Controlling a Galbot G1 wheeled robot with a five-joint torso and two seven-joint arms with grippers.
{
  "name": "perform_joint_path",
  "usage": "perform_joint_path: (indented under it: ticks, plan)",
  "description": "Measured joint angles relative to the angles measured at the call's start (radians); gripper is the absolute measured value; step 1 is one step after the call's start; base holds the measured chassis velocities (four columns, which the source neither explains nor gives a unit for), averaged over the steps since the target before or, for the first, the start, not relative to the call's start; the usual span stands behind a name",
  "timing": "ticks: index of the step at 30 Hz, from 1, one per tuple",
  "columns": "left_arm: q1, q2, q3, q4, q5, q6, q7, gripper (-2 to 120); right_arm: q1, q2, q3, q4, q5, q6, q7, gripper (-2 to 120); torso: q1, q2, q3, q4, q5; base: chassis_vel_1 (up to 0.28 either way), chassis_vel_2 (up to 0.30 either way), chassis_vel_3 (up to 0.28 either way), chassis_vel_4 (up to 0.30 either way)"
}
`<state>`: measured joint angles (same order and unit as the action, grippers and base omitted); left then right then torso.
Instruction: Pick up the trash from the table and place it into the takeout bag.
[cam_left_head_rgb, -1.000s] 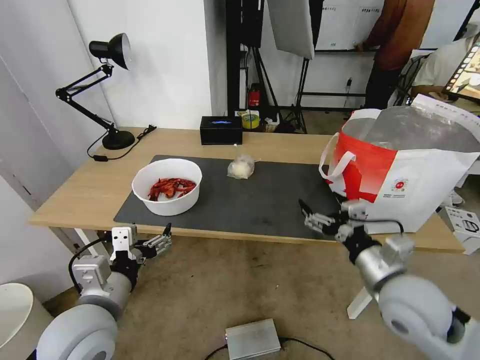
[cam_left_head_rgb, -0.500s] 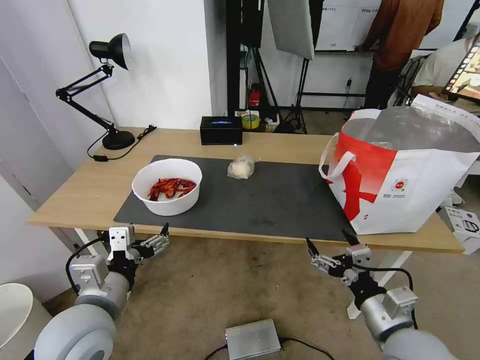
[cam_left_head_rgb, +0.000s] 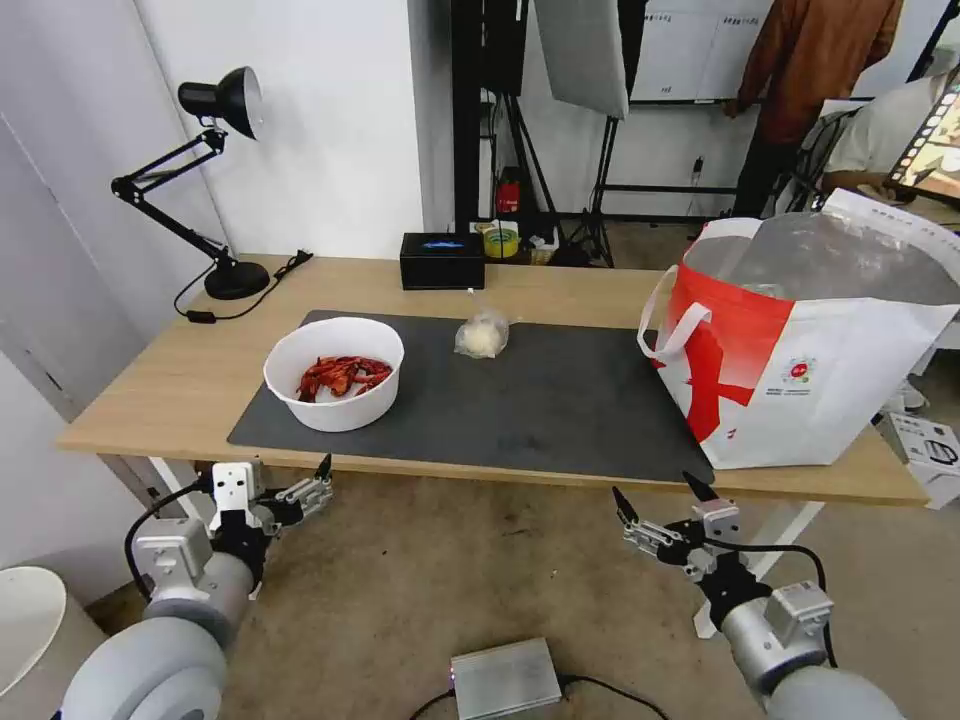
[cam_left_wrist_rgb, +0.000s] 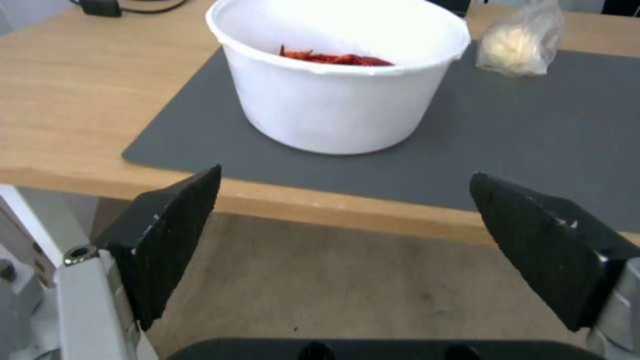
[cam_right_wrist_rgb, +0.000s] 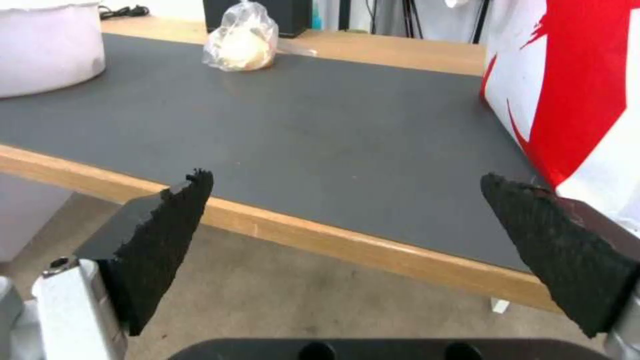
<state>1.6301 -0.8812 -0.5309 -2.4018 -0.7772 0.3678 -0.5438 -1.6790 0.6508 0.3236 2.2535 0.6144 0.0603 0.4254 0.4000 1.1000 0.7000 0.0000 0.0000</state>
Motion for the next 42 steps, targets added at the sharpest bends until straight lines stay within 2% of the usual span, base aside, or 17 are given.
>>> perform_joint_path:
  ticks: [9,13,17,18,23,25,26,29,30,34,35,37,39,40,42]
  plan:
    - [0.019,-0.009,0.001,-0.002,0.004,0.015,0.000,100,0.047,-0.004,-0.024,-0.002,0.044,0.026,-0.029,100,0.000,0.000,0.000,-0.0001,0.0000,0.000,0.000,0.000,0.000]
    - [0.014,-0.009,0.005,-0.001,0.004,0.016,0.000,100,0.156,-0.013,-0.057,-0.004,0.133,0.043,-0.085,100,0.000,0.000,0.000,0.0000,0.0000,0.000,0.000,0.000,0.000]
    - [-0.031,0.014,0.041,0.020,0.000,0.016,0.001,100,0.359,-0.042,-0.102,-0.037,0.265,0.034,-0.132,100,0.000,0.000,0.000,0.0006,0.0000,0.000,0.000,0.000,0.000]
    - [-0.031,0.014,0.041,0.020,0.000,0.016,0.001,100,0.359,-0.042,-0.102,-0.037,0.265,0.034,-0.132,100,0.000,0.000,0.000,0.0006,0.0000,0.000,0.000,0.000,0.000]
    - [-0.063,0.043,0.072,0.043,-0.012,0.013,0.026,100,0.478,-0.061,-0.125,-0.097,0.349,-0.013,-0.134,100,0.000,0.000,0.000,-0.0008,0.0000,0.000,0.000,0.000,0.000]
    - [-0.062,0.044,0.068,0.047,-0.014,0.009,0.029,100,0.589,-0.057,-0.194,-0.153,0.379,-0.024,-0.139,100,0.000,0.000,0.000,-0.0001,0.0000,0.000,0.000,0.000,0.000]
    - [-0.062,0.044,0.068,0.047,-0.014,0.009,0.029,100,0.589,-0.057,-0.194,-0.153,0.379,-0.024,-0.139,100,0.000,0.000,0.000,-0.0001,0.0000,0.000,0.000,0.000,0.000]
    - [-0.067,0.040,0.067,0.052,-0.016,0.008,0.029,100,0.767,-0.021,-0.328,-0.247,0.412,-0.032,-0.151,100,0.000,0.000,0.000,0.0003,0.0000,0.000,0.000,0.000,0.000]
    - [-0.067,0.040,0.067,0.052,-0.016,0.008,0.029,100,0.767,-0.021,-0.328,-0.247,0.412,-0.032,-0.151,100,0.000,0.000,0.000,0.0003,0.0000,0.000,0.000,0.000,0.000]
    - [-0.070,0.033,0.067,0.058,-0.017,0.008,0.029,100,0.979,0.054,-0.505,-0.373,0.434,-0.053,-0.148,100,0.000,0.000,0.000,-0.0001,0.0002,0.000,0.000,0.000,0.000]
    - [-0.070,0.033,0.067,0.058,-0.017,0.008,0.029,100,0.979,0.054,-0.505,-0.373,0.434,-0.053,-0.148,100,0.000,0.000,0.000,-0.0001,0.0002,0.000,0.000,0.000,0.000]
    - [-0.066,0.031,0.063,0.058,-0.017,0.008,0.029,100,1.076,0.096,-0.569,-0.429,0.438,-0.086,-0.127,100,0.000,0.000,0.000,0.0002,-0.0002,0.000,0.000,0.000,0.000]
    - [-0.061,0.028,0.059,0.058,-0.016,0.008,0.026,100,1.178,0.152,-0.629,-0.489,0.445,-0.162,-0.086,100,0.000,0.000,0.000,0.0002,-0.0003,0.000,0.000,0.000,0.000]
    - [-0.061,0.028,0.059,0.058,-0.016,0.008,0.026,100,1.178,0.152,-0.629,-0.489,0.445,-0.162,-0.086,100,0.000,0.000,0.000,0.0002,-0.0003,0.000,0.000,0.000,0.000]
    - [-0.058,0.025,0.056,0.054,-0.016,0.007,0.025,100,1.260,0.205,-0.679,-0.549,0.445,-0.232,-0.048,100,0.000,0.000,0.000,0.0002,-0.0001,0.000,0.000,0.000,0.000]
